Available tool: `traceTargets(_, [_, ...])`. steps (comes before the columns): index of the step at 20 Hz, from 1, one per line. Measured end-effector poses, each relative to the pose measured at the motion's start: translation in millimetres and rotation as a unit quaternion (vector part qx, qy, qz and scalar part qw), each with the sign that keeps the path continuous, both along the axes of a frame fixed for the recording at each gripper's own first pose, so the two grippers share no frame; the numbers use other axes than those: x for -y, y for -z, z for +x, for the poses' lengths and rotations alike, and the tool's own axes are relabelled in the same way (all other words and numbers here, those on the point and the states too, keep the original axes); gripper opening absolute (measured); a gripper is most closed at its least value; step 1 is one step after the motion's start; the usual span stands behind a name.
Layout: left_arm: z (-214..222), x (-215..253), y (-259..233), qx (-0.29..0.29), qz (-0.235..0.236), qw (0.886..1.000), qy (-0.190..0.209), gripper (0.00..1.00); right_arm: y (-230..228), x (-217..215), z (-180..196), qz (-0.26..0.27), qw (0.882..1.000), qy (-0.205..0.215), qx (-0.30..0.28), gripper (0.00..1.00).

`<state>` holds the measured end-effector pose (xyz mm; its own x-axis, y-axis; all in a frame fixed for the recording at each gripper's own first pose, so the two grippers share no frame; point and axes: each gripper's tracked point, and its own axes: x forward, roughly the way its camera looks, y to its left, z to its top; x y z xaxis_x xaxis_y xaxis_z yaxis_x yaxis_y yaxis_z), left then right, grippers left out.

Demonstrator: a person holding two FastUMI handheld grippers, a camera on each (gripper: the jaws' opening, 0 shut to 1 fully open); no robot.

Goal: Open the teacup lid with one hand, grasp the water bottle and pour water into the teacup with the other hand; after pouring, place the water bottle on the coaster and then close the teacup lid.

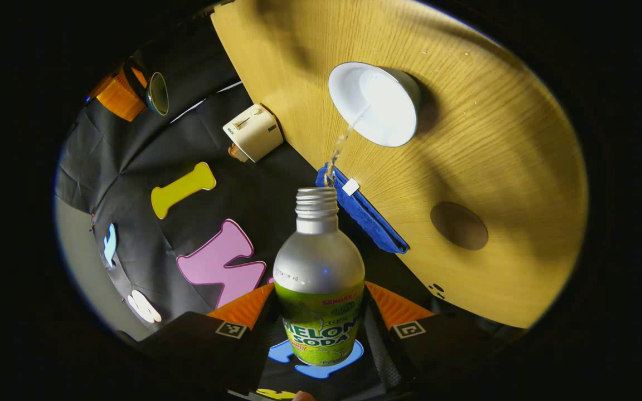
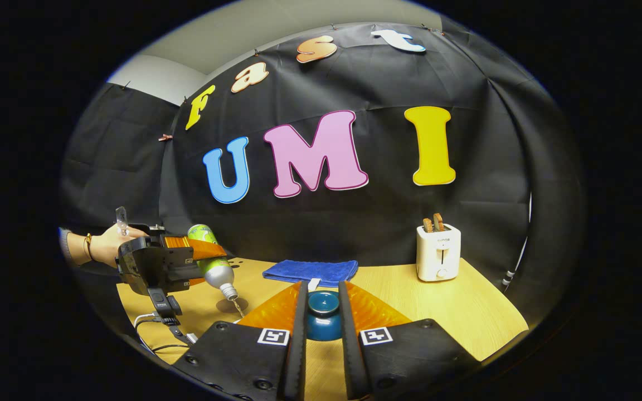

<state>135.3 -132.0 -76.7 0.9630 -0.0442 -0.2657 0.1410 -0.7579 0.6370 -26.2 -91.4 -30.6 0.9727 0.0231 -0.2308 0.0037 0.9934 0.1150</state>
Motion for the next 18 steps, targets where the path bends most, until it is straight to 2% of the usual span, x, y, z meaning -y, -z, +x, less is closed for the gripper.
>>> traceTargets(11, [5,20,-16,0.010,0.076,0.996,0.046,0.80,1,-3,0,0.001,1.000,-0.005,-0.002,0.36])
traceTargets(15, [5,28,-18,0.011,0.081,0.995,0.058,0.80,1,-2,0,0.001,1.000,-0.004,-0.002,0.36])
traceTargets(16, [4,30,-18,0.010,0.080,0.995,0.060,0.80,1,-3,0,0.001,1.000,-0.005,-0.001,0.31])
traceTargets(18, [3,31,-16,0.009,0.072,0.996,0.059,0.80,0,-3,-1,0.001,1.000,-0.005,-0.001,0.31])
